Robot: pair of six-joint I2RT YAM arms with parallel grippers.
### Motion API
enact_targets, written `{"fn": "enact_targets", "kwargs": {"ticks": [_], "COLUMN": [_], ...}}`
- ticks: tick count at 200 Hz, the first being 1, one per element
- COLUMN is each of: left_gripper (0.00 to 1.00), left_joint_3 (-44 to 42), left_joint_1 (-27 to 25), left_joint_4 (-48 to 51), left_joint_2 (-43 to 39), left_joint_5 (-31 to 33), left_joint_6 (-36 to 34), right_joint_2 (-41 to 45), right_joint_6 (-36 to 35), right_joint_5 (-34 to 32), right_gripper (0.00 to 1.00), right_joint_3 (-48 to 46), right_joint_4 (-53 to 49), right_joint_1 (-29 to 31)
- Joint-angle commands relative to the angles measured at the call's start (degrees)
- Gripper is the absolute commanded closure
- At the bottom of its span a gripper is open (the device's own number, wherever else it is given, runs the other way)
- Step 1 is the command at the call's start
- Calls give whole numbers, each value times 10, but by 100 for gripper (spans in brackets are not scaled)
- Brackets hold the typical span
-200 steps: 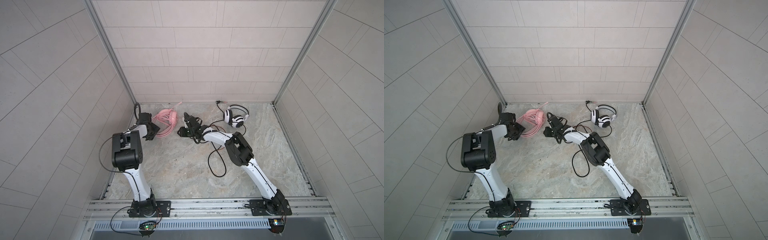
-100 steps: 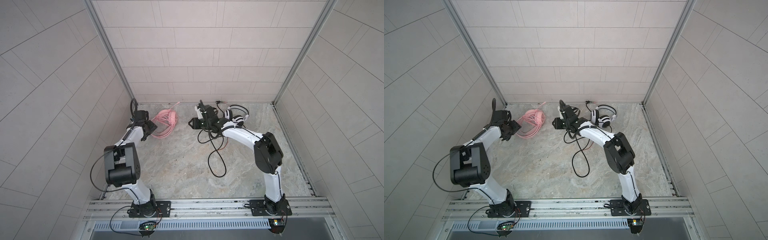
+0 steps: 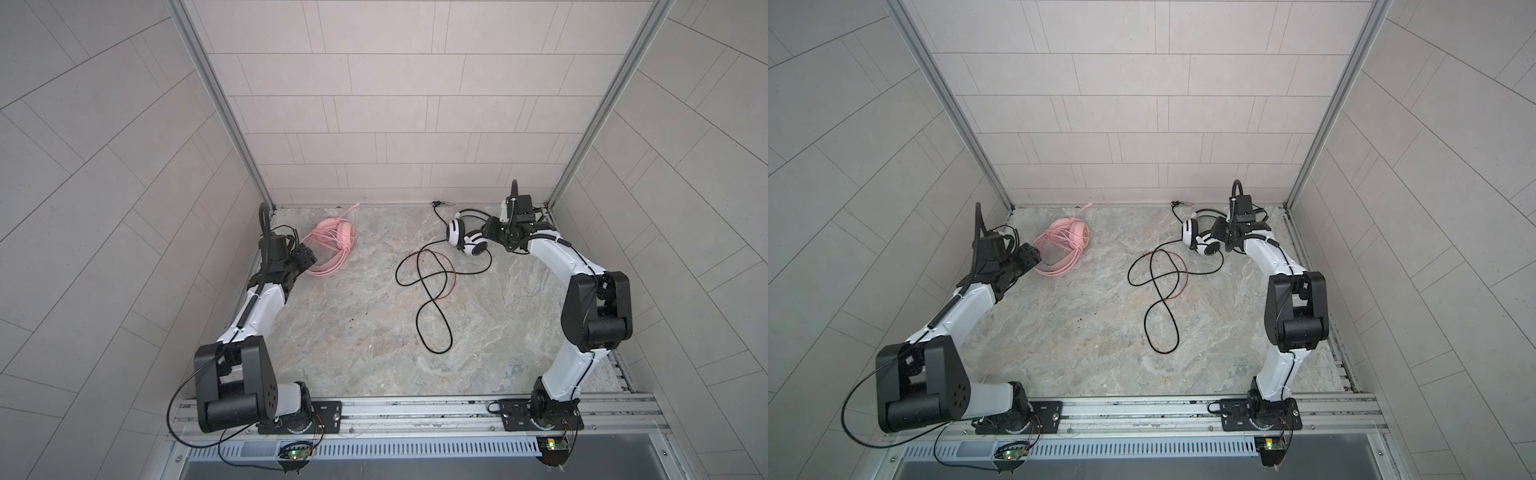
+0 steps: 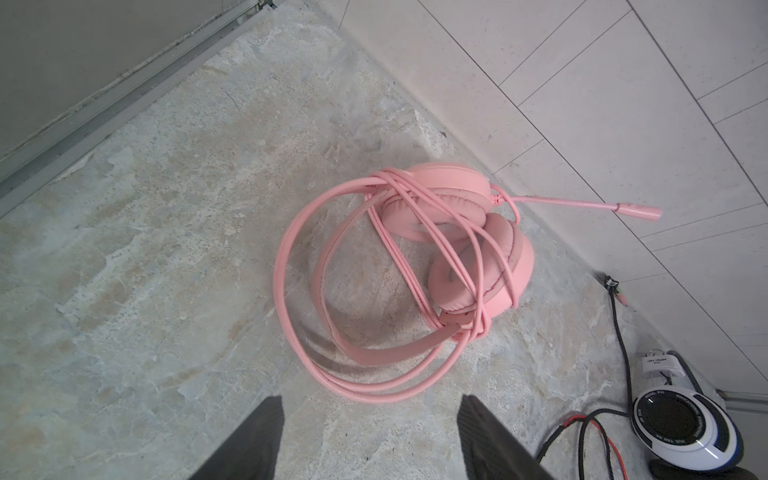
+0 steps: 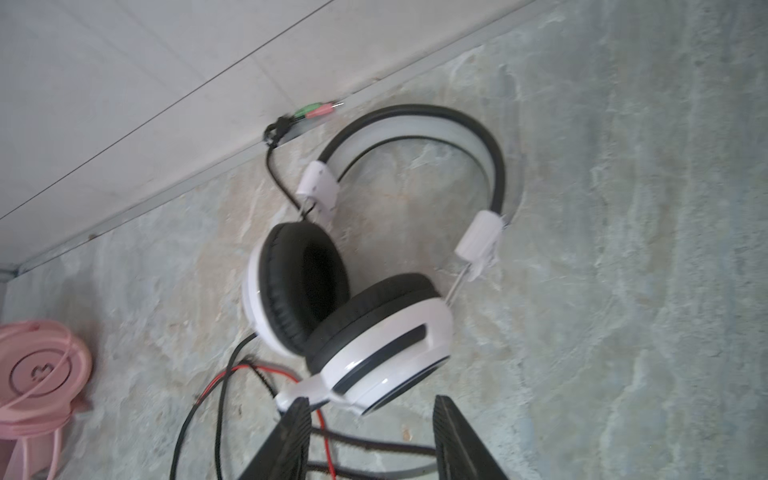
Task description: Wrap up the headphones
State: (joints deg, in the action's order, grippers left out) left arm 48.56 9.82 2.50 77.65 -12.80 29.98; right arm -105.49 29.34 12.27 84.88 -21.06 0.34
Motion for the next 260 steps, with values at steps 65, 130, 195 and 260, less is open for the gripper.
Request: {"fn": "enact_targets", "kwargs": {"ticks": [65, 130, 195, 260], "left_gripper": [31, 32, 32, 33], "left_joint_3": [42, 83, 124, 144], "left_joint_1": [-38, -123, -251, -292], "left_joint_4": [43, 64, 64, 38], "left_joint_2": [-48, -52, -15, 16], "left_joint_5": [-8, 11, 26, -5], "left_joint_6": [-70, -67, -58, -39], "right_joint_2": [-277, -340, -279, -267], "right_joint_6": [-10, -6, -8, 5], "right_joint_5": [-86, -85, -81, -49], "right_gripper": [50, 50, 51, 71], "right_joint_3": [359, 420, 306, 234], "right_joint_4": [-227, -292, -243, -166], "right_joint_1": [-30, -32, -32, -33]}}
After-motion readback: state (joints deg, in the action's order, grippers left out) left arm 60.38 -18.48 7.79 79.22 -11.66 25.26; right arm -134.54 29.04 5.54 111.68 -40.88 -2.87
